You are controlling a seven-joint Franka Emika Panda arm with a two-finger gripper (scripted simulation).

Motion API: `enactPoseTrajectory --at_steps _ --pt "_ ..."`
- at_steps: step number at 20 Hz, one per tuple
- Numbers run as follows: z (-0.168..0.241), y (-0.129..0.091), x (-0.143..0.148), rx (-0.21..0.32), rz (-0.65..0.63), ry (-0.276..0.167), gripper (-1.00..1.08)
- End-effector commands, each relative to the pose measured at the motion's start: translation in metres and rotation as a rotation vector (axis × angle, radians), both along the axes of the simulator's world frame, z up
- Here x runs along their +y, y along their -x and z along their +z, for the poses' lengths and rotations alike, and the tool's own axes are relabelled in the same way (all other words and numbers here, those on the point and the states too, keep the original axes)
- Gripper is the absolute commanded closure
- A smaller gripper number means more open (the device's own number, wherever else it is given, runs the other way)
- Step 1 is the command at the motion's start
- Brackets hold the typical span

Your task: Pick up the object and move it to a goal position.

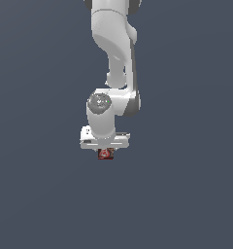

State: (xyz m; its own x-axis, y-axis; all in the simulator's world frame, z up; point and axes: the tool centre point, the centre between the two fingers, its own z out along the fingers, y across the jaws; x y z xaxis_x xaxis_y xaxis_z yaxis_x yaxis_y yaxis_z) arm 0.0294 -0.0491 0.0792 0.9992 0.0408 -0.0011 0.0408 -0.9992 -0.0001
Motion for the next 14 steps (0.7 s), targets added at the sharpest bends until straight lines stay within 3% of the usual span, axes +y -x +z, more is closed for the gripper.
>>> enactPoseTrajectory --at_steps 1,14 --pt "0.019 0.01 0.009 -0.001 0.0 0.0 1.08" --pt "0.128 0.064 0.063 -0.001 0.001 0.001 1.08"
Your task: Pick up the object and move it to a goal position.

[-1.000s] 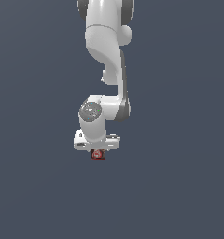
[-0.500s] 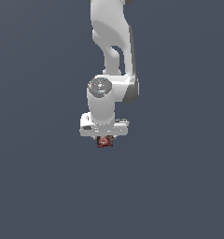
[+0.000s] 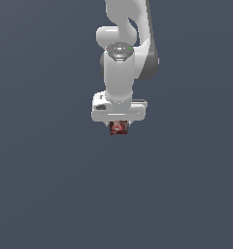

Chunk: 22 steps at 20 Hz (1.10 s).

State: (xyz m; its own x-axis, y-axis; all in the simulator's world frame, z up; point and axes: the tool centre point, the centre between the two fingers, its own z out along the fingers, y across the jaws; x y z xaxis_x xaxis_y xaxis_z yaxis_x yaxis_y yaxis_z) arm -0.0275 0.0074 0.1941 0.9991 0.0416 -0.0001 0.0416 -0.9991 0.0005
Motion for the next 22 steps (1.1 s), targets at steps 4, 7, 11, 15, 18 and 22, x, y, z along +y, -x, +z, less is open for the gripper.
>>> enactPoseTrajectory --at_steps 4,7,11,15,18,22 --pt "0.051 0.025 0.025 0.0 0.0 0.001 1.08" --pt "0.081 0.039 0.039 0.0 0.0 0.002 1.08" --pt "0.119 0.057 0.058 0.0 0.0 0.002 1.08" --pt "0.153 0.072 0.074 0.0 0.0 0.002 1.08" --pt "0.174 0.081 0.084 0.0 0.0 0.002 1.08" --pt "0.195 0.09 0.095 0.0 0.0 0.001 1.08"
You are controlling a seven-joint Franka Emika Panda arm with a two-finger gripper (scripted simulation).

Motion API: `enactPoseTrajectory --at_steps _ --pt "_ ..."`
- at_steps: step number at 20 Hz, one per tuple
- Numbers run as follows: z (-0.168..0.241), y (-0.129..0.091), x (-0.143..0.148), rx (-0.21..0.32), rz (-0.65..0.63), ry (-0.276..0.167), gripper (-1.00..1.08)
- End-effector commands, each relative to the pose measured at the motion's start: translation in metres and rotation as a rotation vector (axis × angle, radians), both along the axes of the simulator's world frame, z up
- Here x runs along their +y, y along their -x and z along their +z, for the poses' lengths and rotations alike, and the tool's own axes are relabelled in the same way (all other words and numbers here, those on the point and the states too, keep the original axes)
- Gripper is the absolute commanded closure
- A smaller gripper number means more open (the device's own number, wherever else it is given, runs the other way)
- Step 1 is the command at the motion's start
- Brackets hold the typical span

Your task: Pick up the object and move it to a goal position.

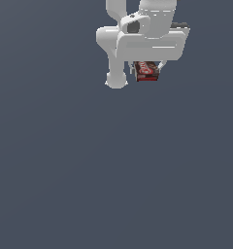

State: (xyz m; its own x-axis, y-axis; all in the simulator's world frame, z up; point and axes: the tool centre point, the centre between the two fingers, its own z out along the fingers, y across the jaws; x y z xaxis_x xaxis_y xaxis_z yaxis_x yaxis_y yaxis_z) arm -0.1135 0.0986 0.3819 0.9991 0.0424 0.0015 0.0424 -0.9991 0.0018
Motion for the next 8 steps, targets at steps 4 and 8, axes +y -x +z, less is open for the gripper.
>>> enactPoseTrajectory --at_steps 4,8 --pt "0.02 0.008 0.01 0.002 -0.001 -0.001 1.08" --pt "0.024 0.01 0.012 0.002 -0.001 -0.001 1.08"
